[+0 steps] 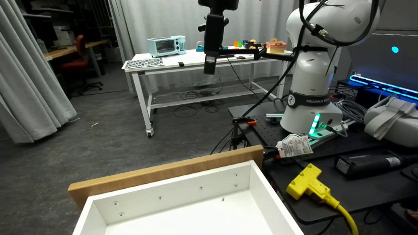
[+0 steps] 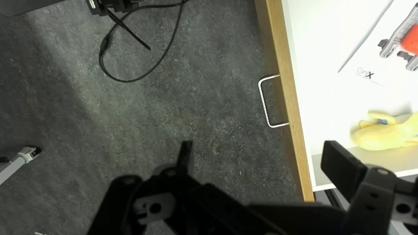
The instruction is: Close the top drawer
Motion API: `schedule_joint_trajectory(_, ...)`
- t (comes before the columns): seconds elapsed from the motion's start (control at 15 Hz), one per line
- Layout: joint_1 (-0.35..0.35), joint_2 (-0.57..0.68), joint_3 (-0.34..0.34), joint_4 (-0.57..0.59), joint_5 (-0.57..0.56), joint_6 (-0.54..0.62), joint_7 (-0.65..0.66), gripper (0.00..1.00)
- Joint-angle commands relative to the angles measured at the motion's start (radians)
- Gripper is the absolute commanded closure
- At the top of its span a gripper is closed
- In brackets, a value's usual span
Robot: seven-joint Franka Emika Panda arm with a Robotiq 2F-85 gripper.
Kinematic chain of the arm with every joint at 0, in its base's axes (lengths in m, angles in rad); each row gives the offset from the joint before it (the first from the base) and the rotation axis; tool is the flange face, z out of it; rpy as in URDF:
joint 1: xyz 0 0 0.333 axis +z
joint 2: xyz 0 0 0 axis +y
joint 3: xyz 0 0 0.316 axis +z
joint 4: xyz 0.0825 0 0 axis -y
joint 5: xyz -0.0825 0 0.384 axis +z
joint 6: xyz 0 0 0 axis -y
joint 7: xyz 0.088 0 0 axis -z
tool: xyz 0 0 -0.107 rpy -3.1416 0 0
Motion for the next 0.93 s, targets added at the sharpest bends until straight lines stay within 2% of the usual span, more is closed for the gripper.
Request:
schedule_joint_trajectory(0.0,0.008,0.000,-0.011,0.002,-0.008,-0.003,0.004,0.00)
schedule_joint_trajectory(0.47,0.008,-0.001,-0.011,0.002,-0.008,-0.003,0.004,0.00)
schedule_joint_trajectory(0.87,-0.003,0.147,-0.002,0.000,-0.026,0.078,0.000,0.00)
